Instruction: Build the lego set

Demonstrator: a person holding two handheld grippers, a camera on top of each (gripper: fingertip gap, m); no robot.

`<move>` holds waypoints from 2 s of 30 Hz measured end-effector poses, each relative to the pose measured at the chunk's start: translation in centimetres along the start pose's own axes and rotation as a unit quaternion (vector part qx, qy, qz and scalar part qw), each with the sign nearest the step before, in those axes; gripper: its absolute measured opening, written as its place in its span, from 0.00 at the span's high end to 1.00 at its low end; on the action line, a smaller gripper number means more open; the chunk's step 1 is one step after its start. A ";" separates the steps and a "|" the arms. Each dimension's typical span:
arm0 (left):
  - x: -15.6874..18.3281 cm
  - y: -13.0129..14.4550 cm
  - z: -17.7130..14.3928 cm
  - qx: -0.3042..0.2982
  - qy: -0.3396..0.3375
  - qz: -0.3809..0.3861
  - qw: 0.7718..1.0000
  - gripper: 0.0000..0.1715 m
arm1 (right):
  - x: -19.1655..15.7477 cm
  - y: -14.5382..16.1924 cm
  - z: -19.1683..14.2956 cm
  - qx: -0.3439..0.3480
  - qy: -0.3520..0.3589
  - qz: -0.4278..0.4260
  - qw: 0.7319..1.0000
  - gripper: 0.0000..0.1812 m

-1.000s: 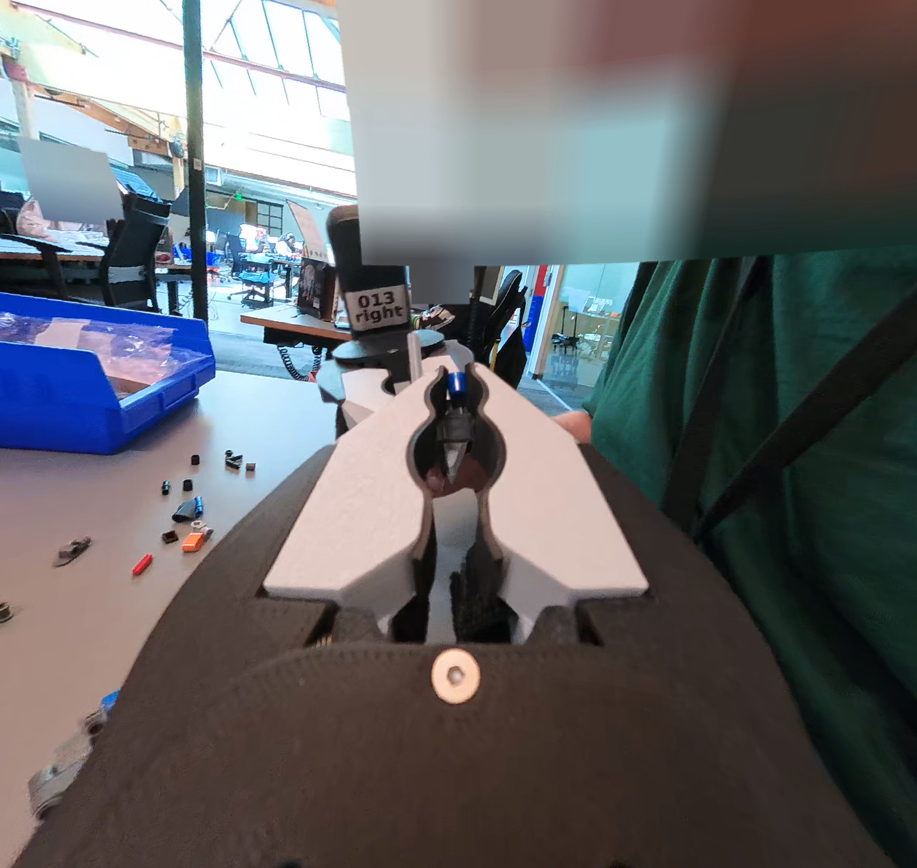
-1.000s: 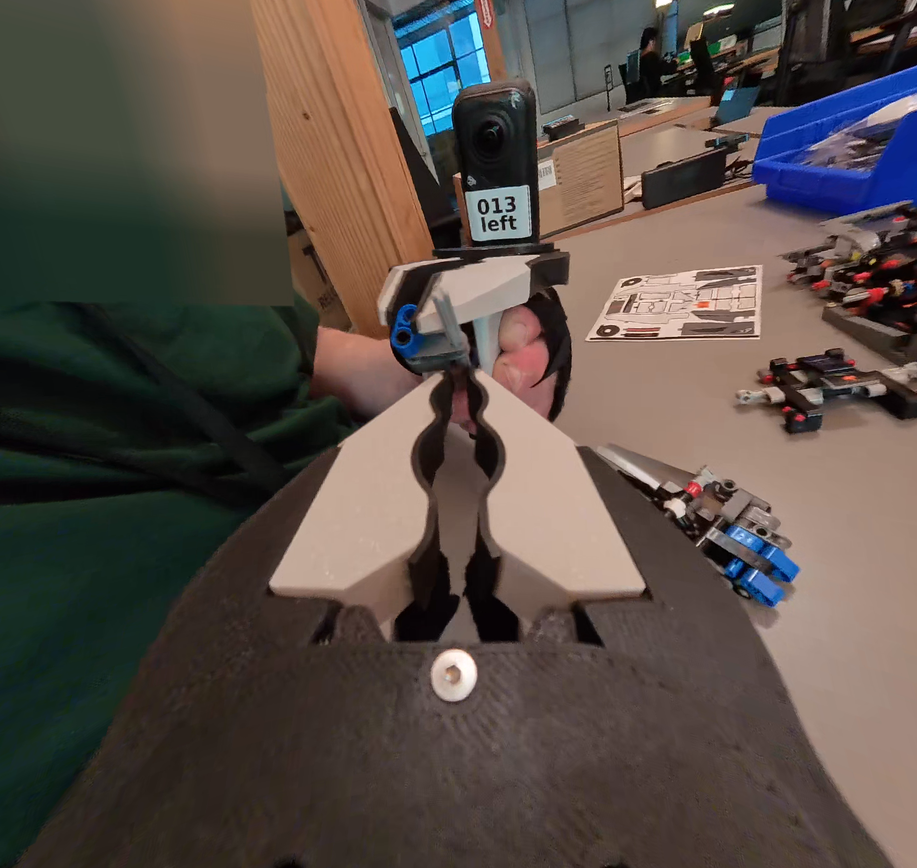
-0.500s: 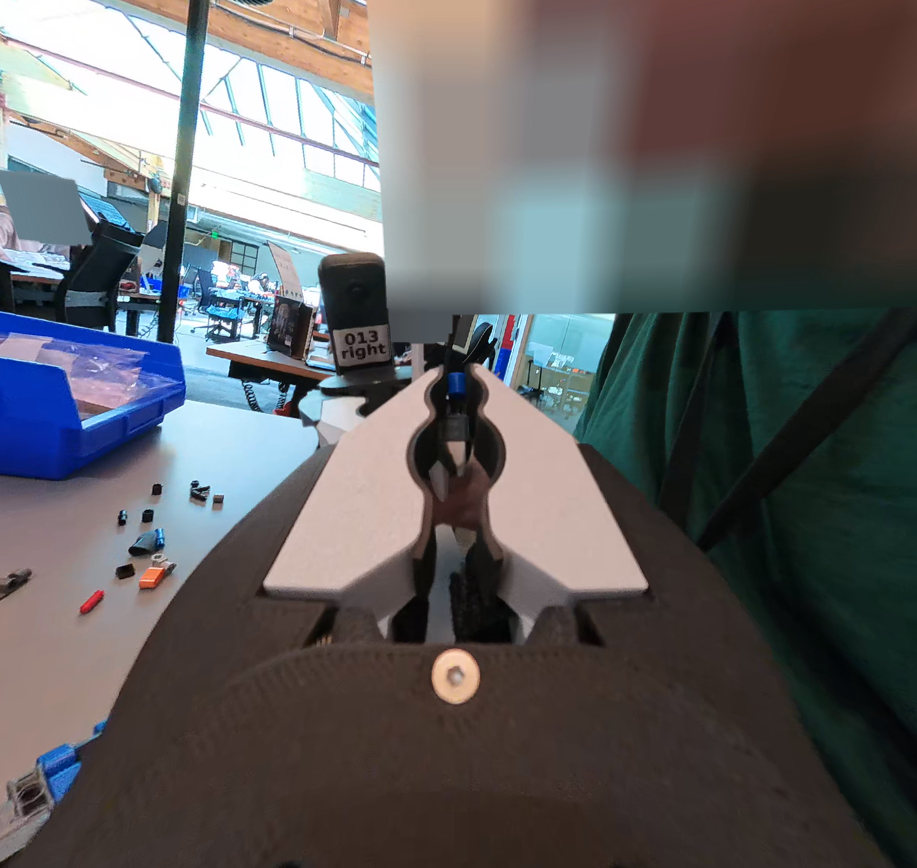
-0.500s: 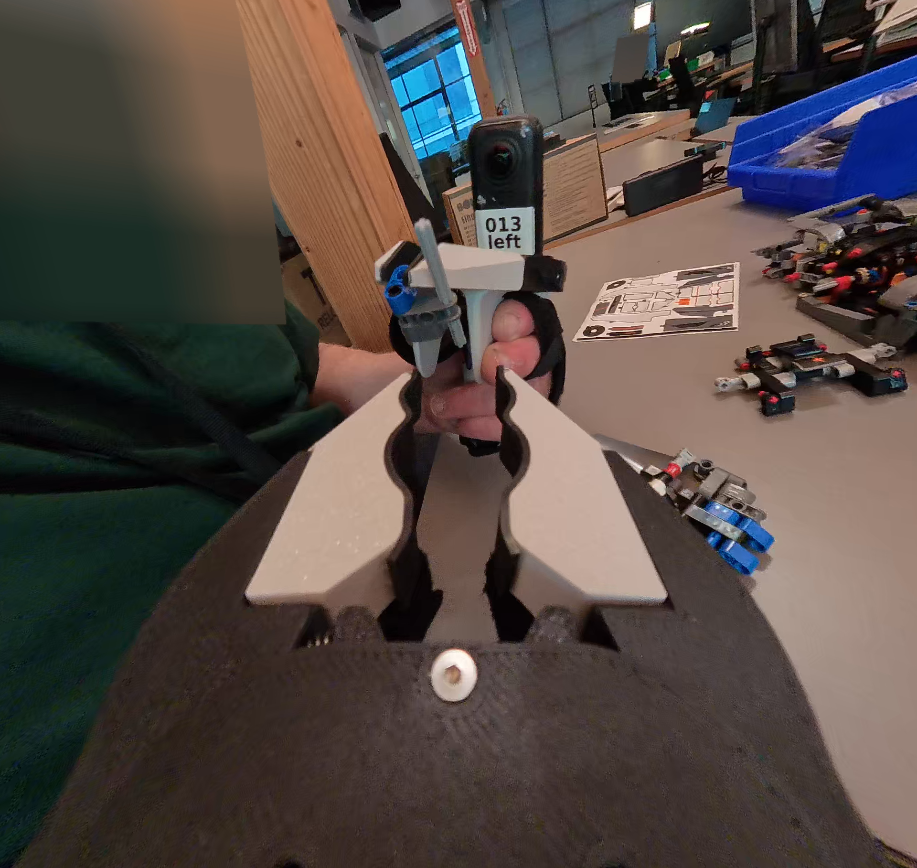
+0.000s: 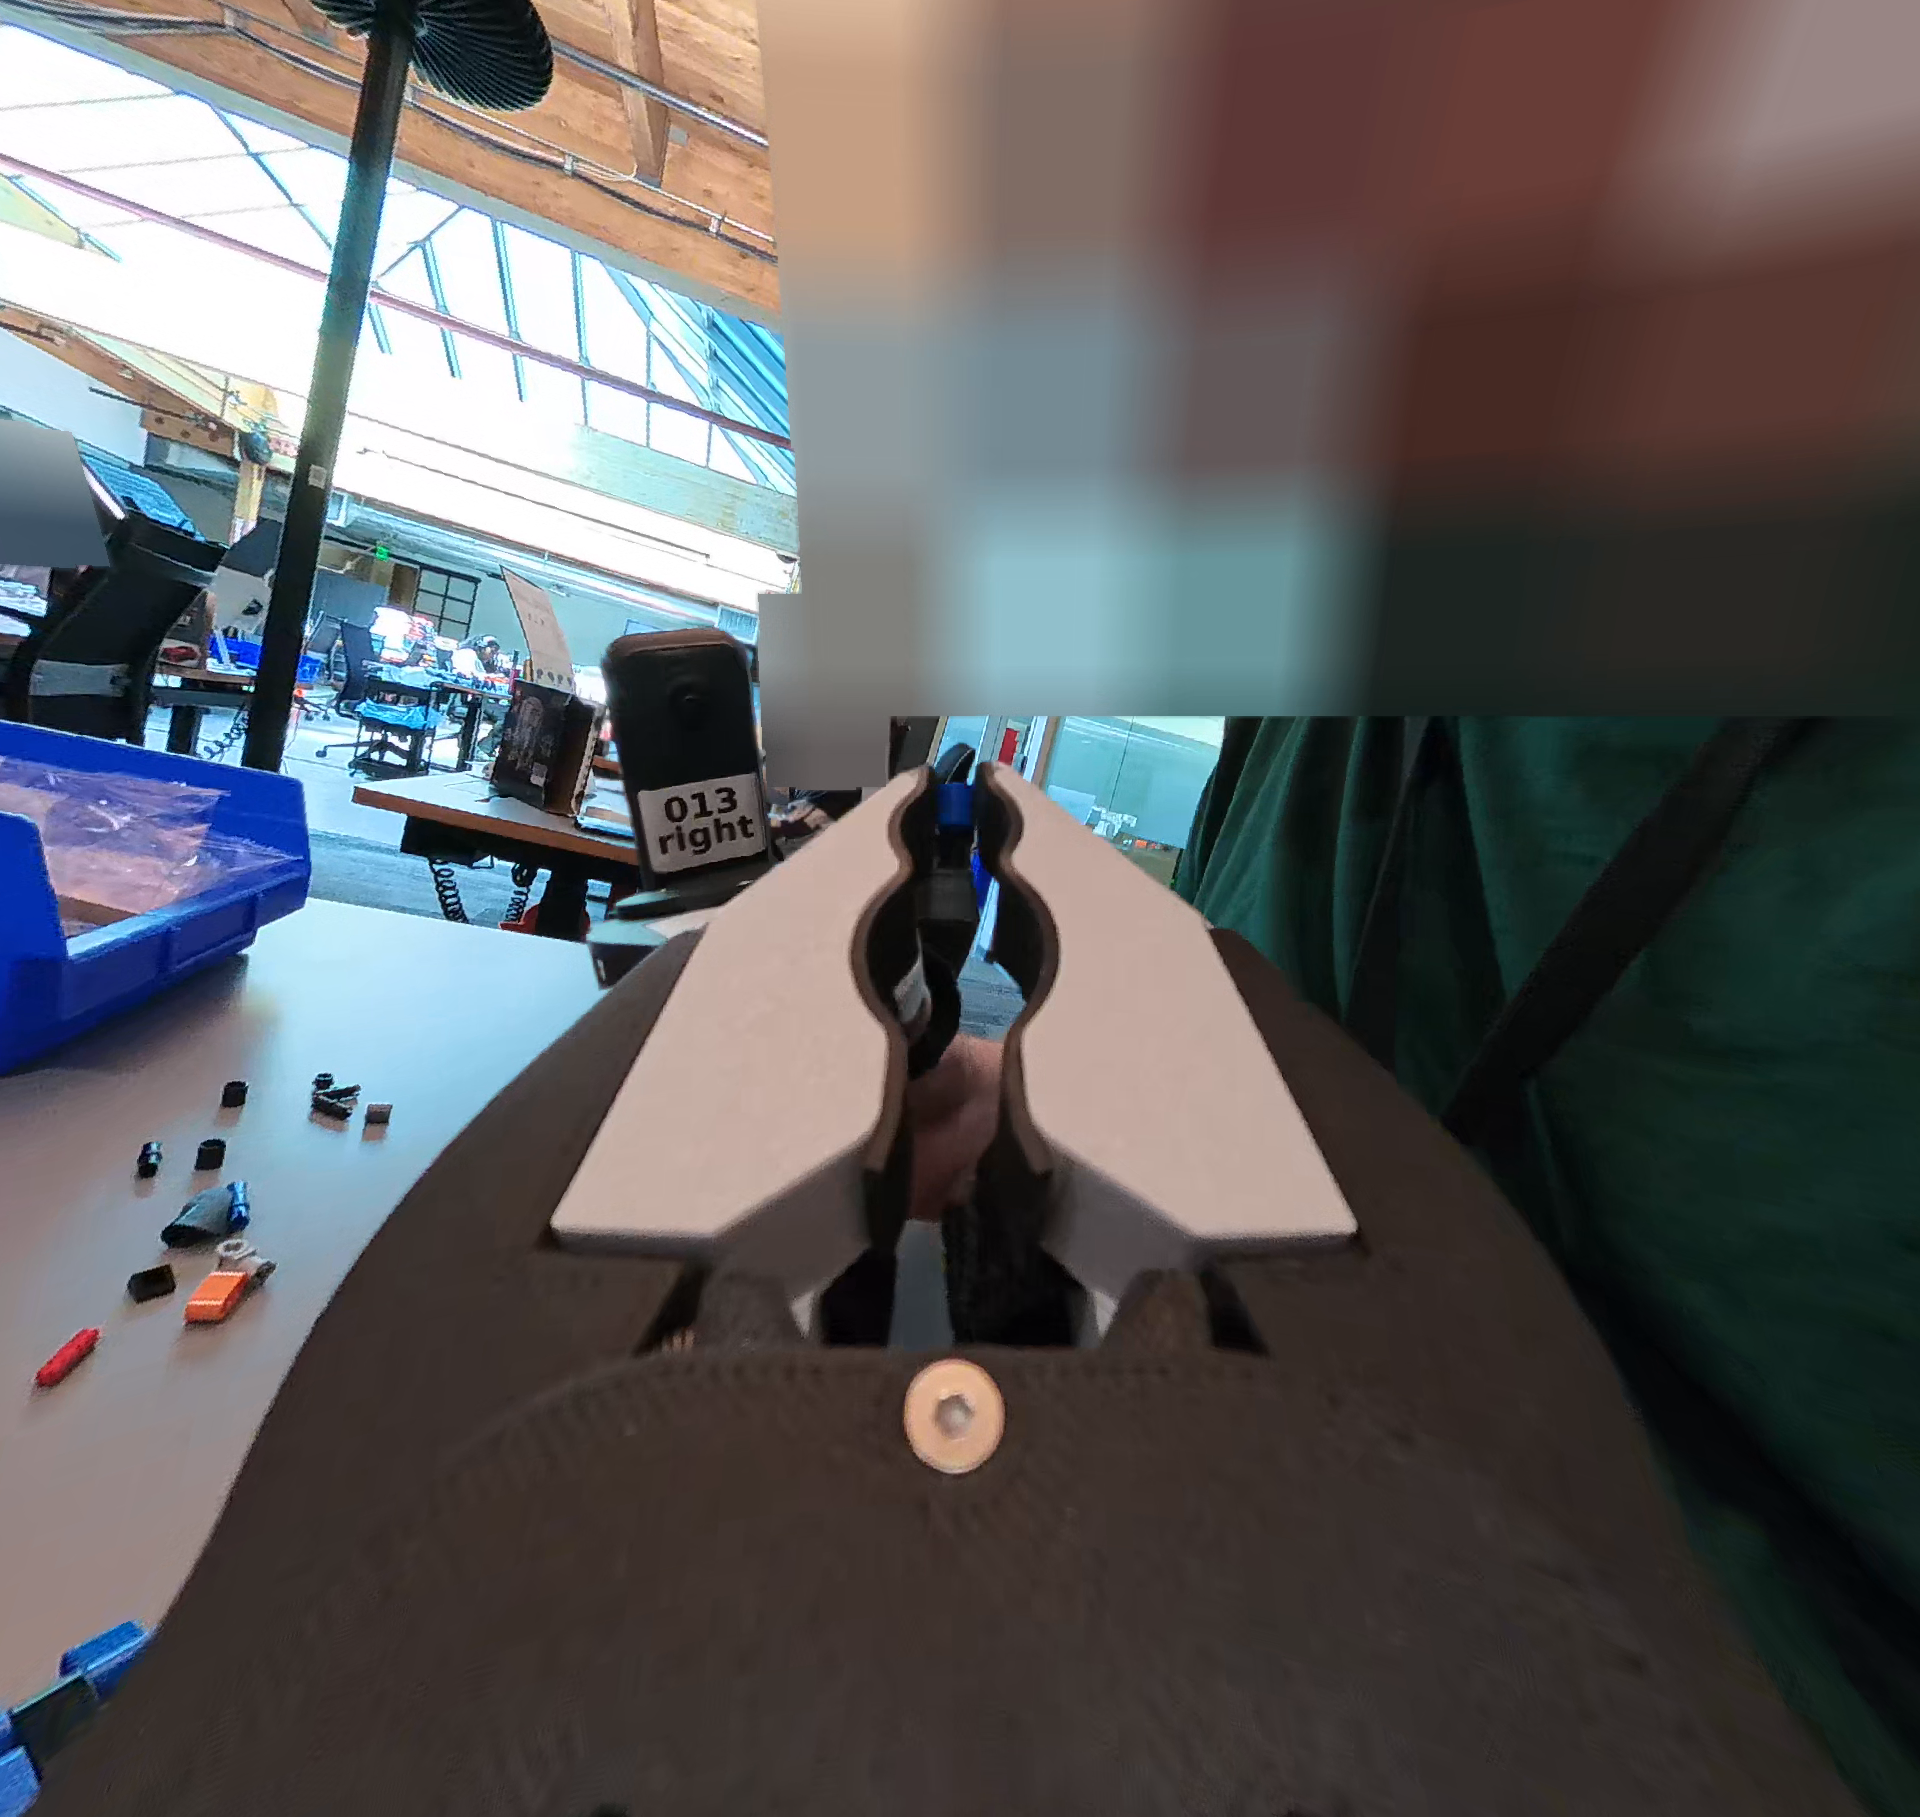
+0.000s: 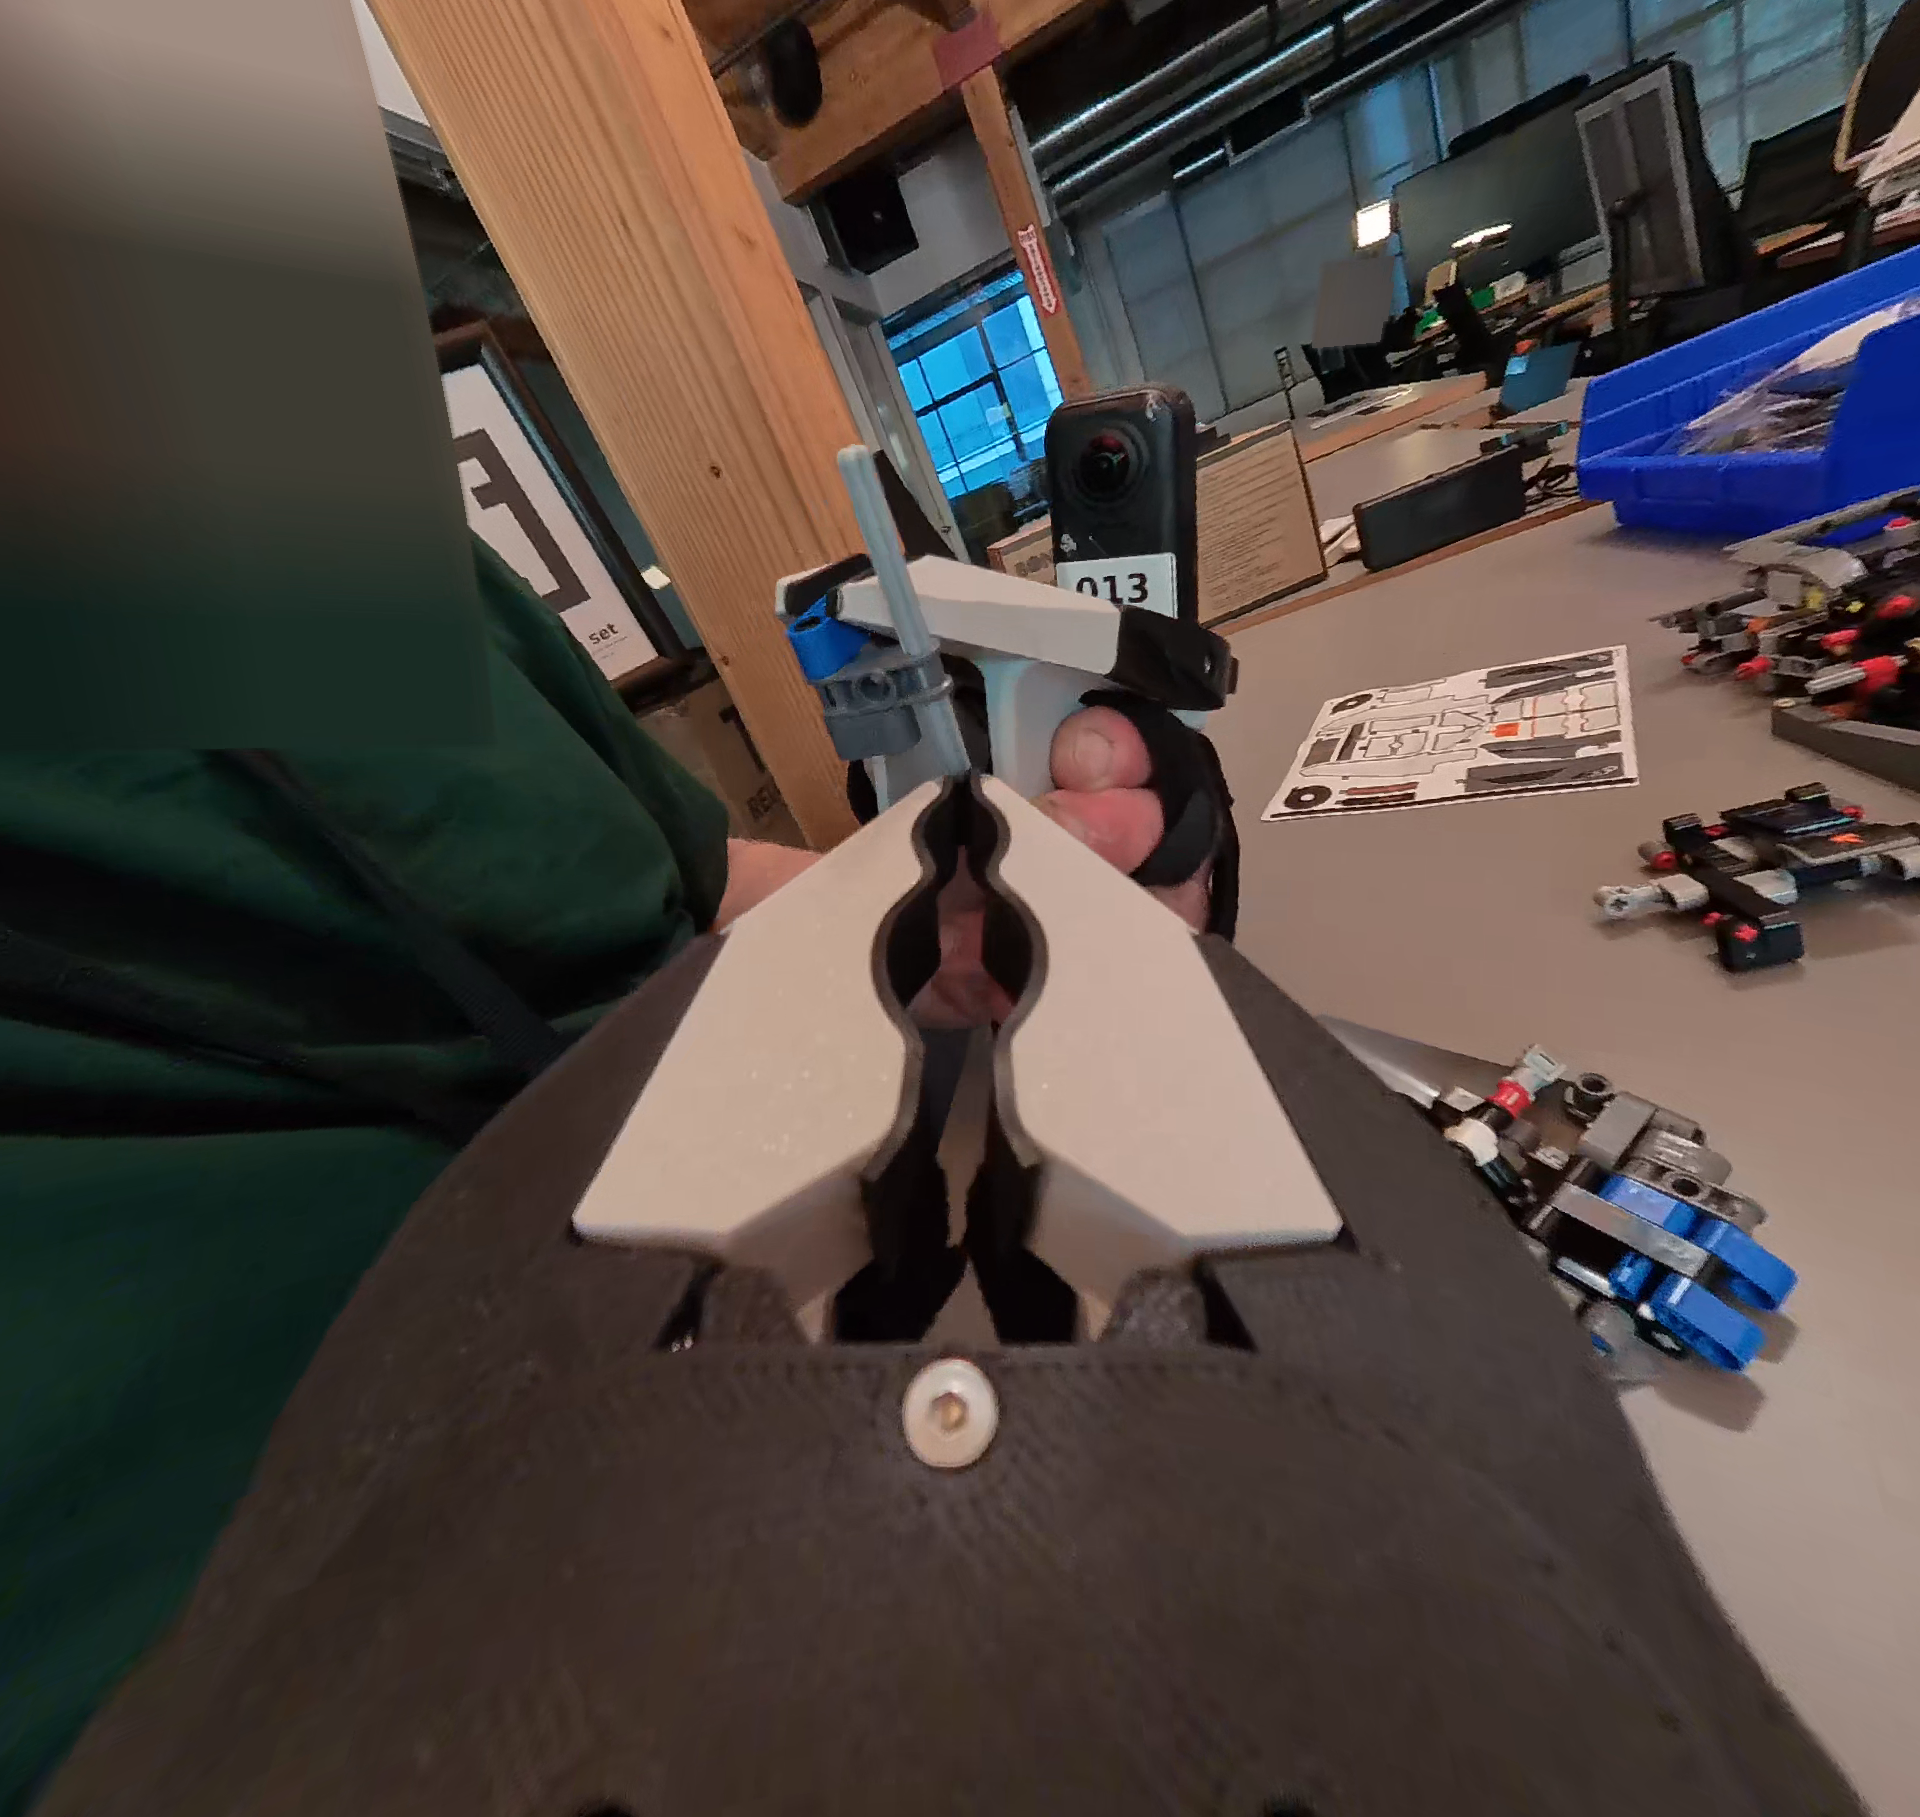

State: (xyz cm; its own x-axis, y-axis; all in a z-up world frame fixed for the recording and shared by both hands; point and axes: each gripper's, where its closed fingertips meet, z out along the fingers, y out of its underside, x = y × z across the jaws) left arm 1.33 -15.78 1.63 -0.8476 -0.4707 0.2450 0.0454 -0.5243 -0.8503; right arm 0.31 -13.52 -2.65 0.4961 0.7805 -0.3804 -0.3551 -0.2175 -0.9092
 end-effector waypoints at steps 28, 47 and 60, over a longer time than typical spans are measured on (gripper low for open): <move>-7.7 3.4 -1.6 -0.095 -0.149 -0.044 0.983 1.00 | 7.5 -0.4 -5.7 -0.044 0.205 -0.013 0.978 1.00; -9.9 5.1 -1.4 -0.168 -0.213 -0.022 0.962 1.00 | 8.4 -0.2 -7.5 -0.043 0.233 -0.023 0.971 1.00; -9.8 5.5 -2.5 -0.238 -0.274 0.027 0.931 0.99 | 8.0 0.4 -9.8 -0.077 0.249 -0.014 0.965 1.00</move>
State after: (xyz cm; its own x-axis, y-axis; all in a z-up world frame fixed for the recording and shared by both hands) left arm 8.54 -12.31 -6.64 -0.4477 -0.8475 0.2851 -0.2702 -0.1757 -0.9466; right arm 11.91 -13.09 -7.74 0.8365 0.4172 -0.3554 -0.2332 -0.3160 -0.9197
